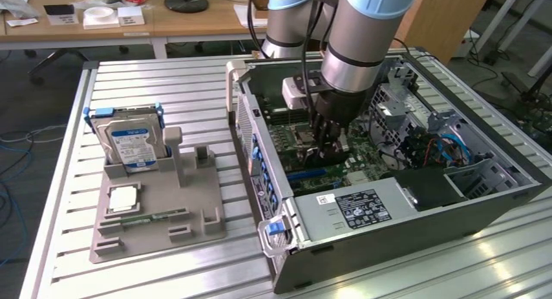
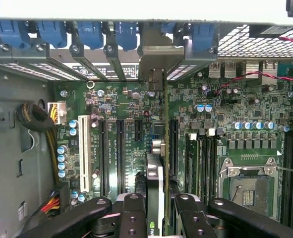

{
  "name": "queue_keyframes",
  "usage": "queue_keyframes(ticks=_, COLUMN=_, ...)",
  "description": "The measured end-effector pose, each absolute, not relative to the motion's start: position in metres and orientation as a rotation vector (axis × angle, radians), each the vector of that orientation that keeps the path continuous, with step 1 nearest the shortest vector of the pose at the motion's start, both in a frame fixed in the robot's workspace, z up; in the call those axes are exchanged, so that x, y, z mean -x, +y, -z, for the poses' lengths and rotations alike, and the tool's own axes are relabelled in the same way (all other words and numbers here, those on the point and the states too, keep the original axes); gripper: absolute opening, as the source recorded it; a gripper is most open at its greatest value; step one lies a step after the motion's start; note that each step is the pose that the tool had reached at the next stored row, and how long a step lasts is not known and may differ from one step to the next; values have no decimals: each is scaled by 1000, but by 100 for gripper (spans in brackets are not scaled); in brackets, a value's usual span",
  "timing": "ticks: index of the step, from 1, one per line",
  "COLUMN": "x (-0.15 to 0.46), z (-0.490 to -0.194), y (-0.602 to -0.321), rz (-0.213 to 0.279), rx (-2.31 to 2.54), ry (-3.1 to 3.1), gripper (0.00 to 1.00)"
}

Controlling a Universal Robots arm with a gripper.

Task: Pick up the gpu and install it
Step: 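Insert the gpu into the slot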

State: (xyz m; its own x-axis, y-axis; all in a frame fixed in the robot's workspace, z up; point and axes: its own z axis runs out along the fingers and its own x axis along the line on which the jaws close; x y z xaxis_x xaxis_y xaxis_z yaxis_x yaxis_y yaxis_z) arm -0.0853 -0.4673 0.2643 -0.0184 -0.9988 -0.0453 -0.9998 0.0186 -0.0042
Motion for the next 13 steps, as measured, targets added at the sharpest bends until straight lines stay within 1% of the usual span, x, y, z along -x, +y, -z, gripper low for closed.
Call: queue_keyframes(ticks=13, x=87, z=-258, y=-467, rz=-45, rx=2176, ry=2216, gripper=27)
